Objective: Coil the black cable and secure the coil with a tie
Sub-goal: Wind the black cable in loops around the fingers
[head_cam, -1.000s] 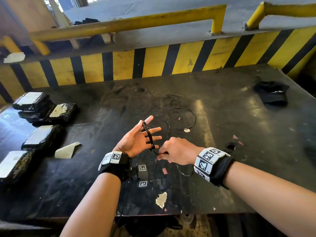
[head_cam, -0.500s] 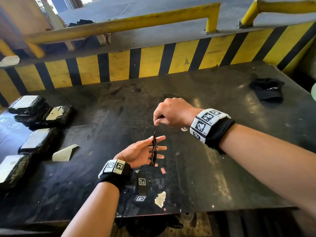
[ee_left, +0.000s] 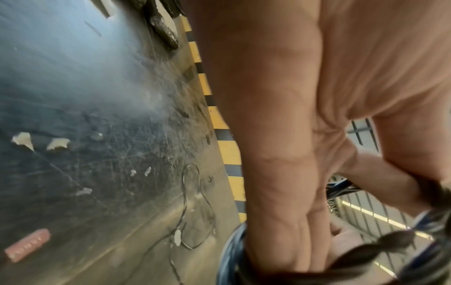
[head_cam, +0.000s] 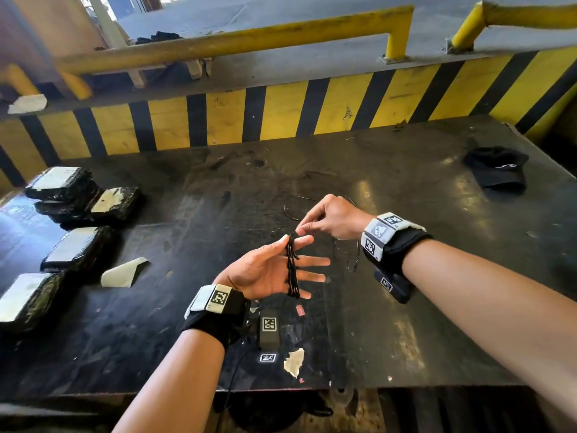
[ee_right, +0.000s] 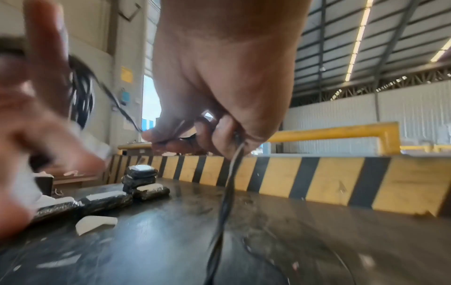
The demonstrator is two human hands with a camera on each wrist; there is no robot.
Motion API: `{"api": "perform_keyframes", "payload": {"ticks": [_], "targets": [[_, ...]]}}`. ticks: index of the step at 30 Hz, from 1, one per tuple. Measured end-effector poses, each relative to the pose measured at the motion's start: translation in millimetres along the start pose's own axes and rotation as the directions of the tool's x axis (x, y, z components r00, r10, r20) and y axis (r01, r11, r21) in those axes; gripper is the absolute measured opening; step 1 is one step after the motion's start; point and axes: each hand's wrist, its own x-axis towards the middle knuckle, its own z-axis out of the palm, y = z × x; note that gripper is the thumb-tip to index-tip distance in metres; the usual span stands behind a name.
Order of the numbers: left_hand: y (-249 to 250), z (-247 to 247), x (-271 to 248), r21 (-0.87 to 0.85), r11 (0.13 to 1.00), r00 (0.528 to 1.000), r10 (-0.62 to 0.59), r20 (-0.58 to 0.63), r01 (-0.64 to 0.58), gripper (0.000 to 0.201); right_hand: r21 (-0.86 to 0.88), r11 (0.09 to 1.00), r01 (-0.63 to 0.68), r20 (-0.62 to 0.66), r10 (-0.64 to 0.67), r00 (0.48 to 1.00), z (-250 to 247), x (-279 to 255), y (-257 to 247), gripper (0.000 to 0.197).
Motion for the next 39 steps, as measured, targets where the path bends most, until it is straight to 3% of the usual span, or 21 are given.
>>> {"api": "perform_keyframes", "payload": {"ticks": [3, 4, 6, 8, 9, 14, 18, 25, 29, 33, 39], "targets": [[9.4, 7.3, -0.4, 0.007, 0.998, 0.997, 0.066, 0.041, -0.066, 0.045, 0.186, 0.981, -0.06, 0.053, 0.051, 0.997, 20.6, -10.4, 15.0, 0.01], [12.7, 8.8, 0.7, -0.002, 0.996, 0.994, 0.094, 0.05, -0.094, 0.041, 0.276, 0.957, -0.092, 0.08, 0.073, 0.994, 29.5, -14.9, 16.8, 0.019], [18.7, 9.5, 4.2, -0.023, 0.988, 0.985, 0.157, 0.075, -0.155, 0.038, 0.288, 0.955, -0.075, 0.096, 0.05, 0.994, 49.4, -20.0, 24.2, 0.034], [25.0, 8.0, 8.8, -0.031, 0.978, 0.976, 0.206, 0.076, -0.205, 0.037, 0.216, 0.973, -0.075, 0.138, 0.046, 0.989, 68.7, -26.8, 27.1, 0.023], [28.2, 6.5, 11.4, -0.027, 0.975, 0.973, 0.222, 0.06, -0.221, 0.037, 0.169, 0.983, -0.066, 0.151, 0.04, 0.988, 75.3, -30.0, 27.2, 0.027], [32.0, -14.7, 19.6, 0.019, 0.972, 0.961, 0.233, -0.153, -0.233, 0.049, -0.094, 0.996, -0.005, 0.222, 0.026, 0.975, 81.5, -40.7, 8.3, 0.029], [22.8, -36.4, 19.1, 0.055, 0.977, 0.941, 0.212, -0.263, -0.205, 0.065, -0.28, 0.96, 0.001, 0.199, 0.057, 0.978, 71.2, -46.2, -6.5, 0.026], [1.9, -53.4, 15.9, 0.098, 0.991, 0.888, 0.124, -0.443, -0.089, 0.044, -0.511, 0.842, 0.175, 0.198, -0.083, 0.977, 39.5, -48.8, -40.4, 0.025], [-7.7, -47.6, 15.9, 0.142, 0.989, 0.891, 0.096, -0.443, -0.036, 0.039, -0.587, 0.779, 0.22, 0.177, -0.142, 0.974, 14.9, -40.9, -58.5, 0.022], [-16.1, -49.1, 11.7, 0.153, 0.986, 0.905, 0.001, -0.425, 0.071, 0.046, -0.596, 0.778, 0.202, 0.115, -0.166, 0.979, -11.3, -31.6, -71.1, 0.013], [-23.8, -32.2, 7.7, 0.031, 0.995, 0.97, -0.084, -0.23, 0.094, 0.058, -0.571, 0.802, 0.175, 0.041, -0.185, 0.982, -29.0, -15.1, -69.5, 0.006]]}}
